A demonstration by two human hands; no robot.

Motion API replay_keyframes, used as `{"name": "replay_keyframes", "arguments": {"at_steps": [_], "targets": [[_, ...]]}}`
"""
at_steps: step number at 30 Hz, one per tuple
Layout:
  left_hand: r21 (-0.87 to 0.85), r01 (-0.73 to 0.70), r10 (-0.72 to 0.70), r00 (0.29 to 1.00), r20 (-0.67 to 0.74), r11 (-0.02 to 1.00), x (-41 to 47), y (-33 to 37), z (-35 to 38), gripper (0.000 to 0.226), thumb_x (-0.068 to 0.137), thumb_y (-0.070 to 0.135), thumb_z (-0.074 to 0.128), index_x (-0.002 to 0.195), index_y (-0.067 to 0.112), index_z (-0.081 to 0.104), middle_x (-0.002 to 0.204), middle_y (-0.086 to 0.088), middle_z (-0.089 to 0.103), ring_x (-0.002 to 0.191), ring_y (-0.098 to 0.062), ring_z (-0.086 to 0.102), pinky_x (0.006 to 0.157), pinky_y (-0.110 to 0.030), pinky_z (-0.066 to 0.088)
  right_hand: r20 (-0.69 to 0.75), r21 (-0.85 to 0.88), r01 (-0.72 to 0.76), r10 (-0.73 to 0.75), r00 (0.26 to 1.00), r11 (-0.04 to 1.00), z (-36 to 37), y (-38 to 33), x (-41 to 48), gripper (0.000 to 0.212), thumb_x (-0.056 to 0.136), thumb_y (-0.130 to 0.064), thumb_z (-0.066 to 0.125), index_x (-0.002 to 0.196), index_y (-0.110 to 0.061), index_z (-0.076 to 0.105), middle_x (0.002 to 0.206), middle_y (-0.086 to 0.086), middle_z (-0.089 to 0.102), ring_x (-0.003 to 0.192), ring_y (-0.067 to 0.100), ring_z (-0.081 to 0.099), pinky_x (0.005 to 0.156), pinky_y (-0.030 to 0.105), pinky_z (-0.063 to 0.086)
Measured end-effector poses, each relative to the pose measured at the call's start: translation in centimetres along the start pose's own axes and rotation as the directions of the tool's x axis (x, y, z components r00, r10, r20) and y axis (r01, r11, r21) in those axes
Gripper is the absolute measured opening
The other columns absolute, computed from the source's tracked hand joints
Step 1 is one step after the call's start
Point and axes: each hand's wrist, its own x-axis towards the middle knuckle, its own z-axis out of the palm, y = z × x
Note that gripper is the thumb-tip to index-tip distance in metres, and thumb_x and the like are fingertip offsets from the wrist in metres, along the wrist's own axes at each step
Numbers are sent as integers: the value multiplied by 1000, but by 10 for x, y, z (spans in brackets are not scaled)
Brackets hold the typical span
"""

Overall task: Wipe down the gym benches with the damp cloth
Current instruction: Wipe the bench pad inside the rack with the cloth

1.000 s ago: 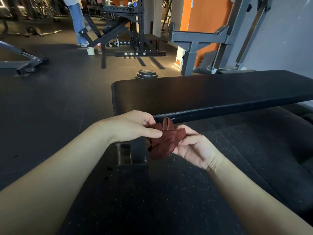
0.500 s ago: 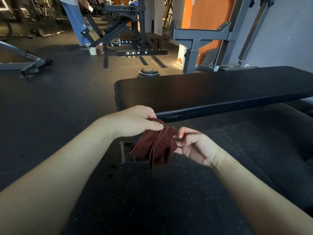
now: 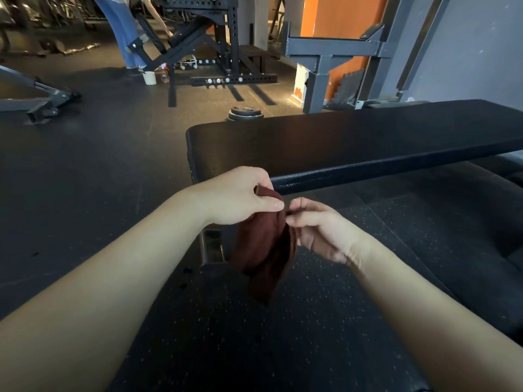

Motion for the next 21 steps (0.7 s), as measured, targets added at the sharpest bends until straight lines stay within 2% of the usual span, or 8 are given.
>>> {"name": "replay_keyframes", "arguments": {"at_steps": [2, 5, 9, 11, 13, 17, 19, 21], "targets": [[8, -10, 10, 1000, -15, 1000, 1, -1, 3, 14, 94, 44, 68, 94, 32, 61, 94, 10, 63, 84, -9, 61, 66, -24, 42, -25, -68, -2, 0, 1000, 998, -8, 1, -2, 40, 75, 18, 54, 107, -6, 57, 104, 15, 71, 69, 20, 61, 57, 22, 51], [24, -7, 8, 1000, -20, 1000, 4, -2, 11, 15, 95, 45, 66, 97, 32, 59, 96, 10, 62, 86, -8, 60, 66, -25, 42, -3, -264, -34, 35, 999, 964, -19, 7, -6, 58, 77, 24, 55, 129, -1, 57, 128, 20, 67, 89, 27, 69, 70, 28, 58], [49, 33, -33, 999, -1, 998, 10, -13, 30, 20, 93, 46, 68, 100, 29, 60, 96, 10, 62, 86, -8, 60, 69, -28, 44, -47, -469, -68, 52, 998, 881, -22, 13, -16, 31, 87, 13, 70, 113, -3, 71, 112, 15, 74, 88, 28, 70, 77, 33, 60], [57, 69, -69, 998, 5, 996, 13, -21, 42, 23, 92, 47, 69, 103, 28, 60, 101, 9, 61, 90, -11, 60, 74, -31, 47, -97, -520, -134, 98, 990, 843, -25, 15, -18, 18, 86, 3, 76, 100, -8, 74, 96, 13, 73, 76, 30, 60, 61, 32, 49], [60, 117, -117, 993, 5, 991, 15, -30, 54, 26, 92, 47, 69, 107, 28, 60, 106, 7, 60, 93, -13, 59, 77, -32, 45, -153, -506, -227, 172, 973, 832, -24, 17, -20, 16, 83, -5, 80, 96, -10, 72, 92, 15, 70, 72, 30, 47, 57, 30, 34], [2, 199, -199, 980, -11, 980, 16, -50, 75, 34, 92, 47, 69, 119, 29, 60, 127, 5, 60, 111, -16, 59, 96, -36, 48, -190, -347, -313, 261, 946, 884, -26, 26, -17, 31, 69, -11, 84, 97, -13, 72, 110, 30, 69, 99, 42, 56, 83, 46, 33], [-27, 242, -240, 970, 49, 970, 14, -56, 81, 50, 92, 43, 71, 136, 27, 52, 139, 3, 56, 121, -18, 57, 106, -37, 45, -199, -304, -306, 254, 946, 902, -23, 25, -16, 26, 79, -1, 77, 102, -10, 68, 103, 27, 71, 94, 37, 64, 79, 38, 44], [-2, 289, -286, 951, 118, 957, 12, -61, 85, 59, 93, 40, 71, 144, 23, 46, 139, 1, 58, 118, -17, 58, 104, -33, 43, -230, -248, -310, 256, 939, 918, -23, 25, -15, 24, 91, 13, 62, 107, -4, 63, 91, 19, 73, 80, 28, 73, 66, 30, 57]]}}
